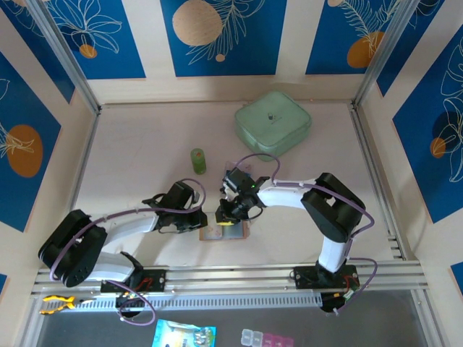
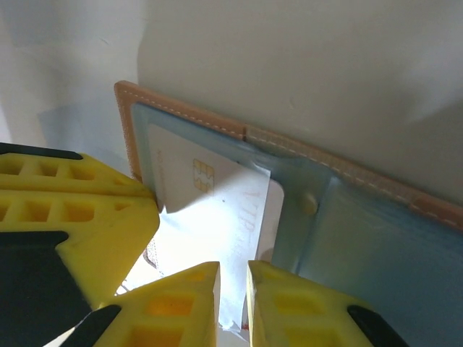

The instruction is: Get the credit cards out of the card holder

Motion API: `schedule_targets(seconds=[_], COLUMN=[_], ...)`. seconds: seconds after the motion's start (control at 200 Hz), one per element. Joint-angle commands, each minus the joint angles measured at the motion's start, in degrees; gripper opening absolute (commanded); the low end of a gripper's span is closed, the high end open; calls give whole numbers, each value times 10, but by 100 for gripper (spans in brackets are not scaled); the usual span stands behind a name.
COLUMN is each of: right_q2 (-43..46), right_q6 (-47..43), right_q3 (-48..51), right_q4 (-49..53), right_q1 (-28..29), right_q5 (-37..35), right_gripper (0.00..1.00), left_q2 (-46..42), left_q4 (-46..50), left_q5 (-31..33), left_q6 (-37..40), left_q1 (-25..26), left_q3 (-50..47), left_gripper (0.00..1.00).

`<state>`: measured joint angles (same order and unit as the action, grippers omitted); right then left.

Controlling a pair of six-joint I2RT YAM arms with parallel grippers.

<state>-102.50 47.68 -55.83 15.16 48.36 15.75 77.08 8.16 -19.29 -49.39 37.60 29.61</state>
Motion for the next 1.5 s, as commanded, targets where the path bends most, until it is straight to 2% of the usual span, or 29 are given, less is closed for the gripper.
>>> schedule_targets(seconds=[0.0,0.295,0.72,1.035,1.496], right_q2=[-13,-18,-25,-10,8], right_q6=[7,12,18,0,-9], right_q3=[-13,-16,-11,-22,-33], right_q4=[-3,8,1,74,100], right_q1=[5,11,15,16,16], right_q5=[17,8,13,-51,-65], right_gripper=[19,25,21,25,26], left_q2=[7,6,5,3,0], left_q4=[15,13,12,18,17], left_q5=[0,-2,-3,3,3], left_q6=[8,7,6,7,5], left_q1=[-5,-5,-4,-5,-5], left_q3=[-8,-12,-16,-21,-25], left_gripper=[11,11,11,11,12])
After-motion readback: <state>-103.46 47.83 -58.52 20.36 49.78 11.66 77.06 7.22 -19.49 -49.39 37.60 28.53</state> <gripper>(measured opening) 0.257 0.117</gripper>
